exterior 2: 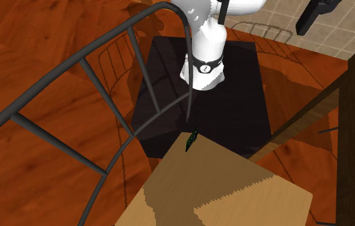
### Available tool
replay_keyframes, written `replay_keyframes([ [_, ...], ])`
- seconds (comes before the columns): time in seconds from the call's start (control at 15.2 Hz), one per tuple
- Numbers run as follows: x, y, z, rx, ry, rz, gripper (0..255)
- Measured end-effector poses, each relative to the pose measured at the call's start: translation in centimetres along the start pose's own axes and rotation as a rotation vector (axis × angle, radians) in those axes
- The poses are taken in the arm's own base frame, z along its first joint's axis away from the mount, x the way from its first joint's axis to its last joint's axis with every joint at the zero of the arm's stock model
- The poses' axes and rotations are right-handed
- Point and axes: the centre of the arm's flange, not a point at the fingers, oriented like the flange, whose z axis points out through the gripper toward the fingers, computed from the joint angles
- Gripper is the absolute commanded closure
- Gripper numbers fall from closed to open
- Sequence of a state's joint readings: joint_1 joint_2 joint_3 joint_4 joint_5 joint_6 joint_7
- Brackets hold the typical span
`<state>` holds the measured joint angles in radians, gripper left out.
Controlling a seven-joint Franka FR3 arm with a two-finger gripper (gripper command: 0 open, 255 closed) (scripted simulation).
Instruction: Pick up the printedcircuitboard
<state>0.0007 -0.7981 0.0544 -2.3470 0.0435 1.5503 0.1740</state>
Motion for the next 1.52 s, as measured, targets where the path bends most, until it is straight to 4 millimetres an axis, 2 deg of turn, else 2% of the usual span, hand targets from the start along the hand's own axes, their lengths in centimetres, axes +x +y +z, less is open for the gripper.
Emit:
replay_keyframes([
  [0.13,0.1,0.1,0.6,0.001,-0.003,0.007,0],
  [0.33,0.8,0.7,3.9,0.006,-0.017,0.045,0],
  [0.59,1.4,2.1,8.8,0.014,-0.037,0.104,0],
  [0.86,1.7,2.7,14.6,0.022,-0.059,0.164,0],
  [1.52,2.5,5.2,27.3,0.043,-0.111,0.313,0],
])
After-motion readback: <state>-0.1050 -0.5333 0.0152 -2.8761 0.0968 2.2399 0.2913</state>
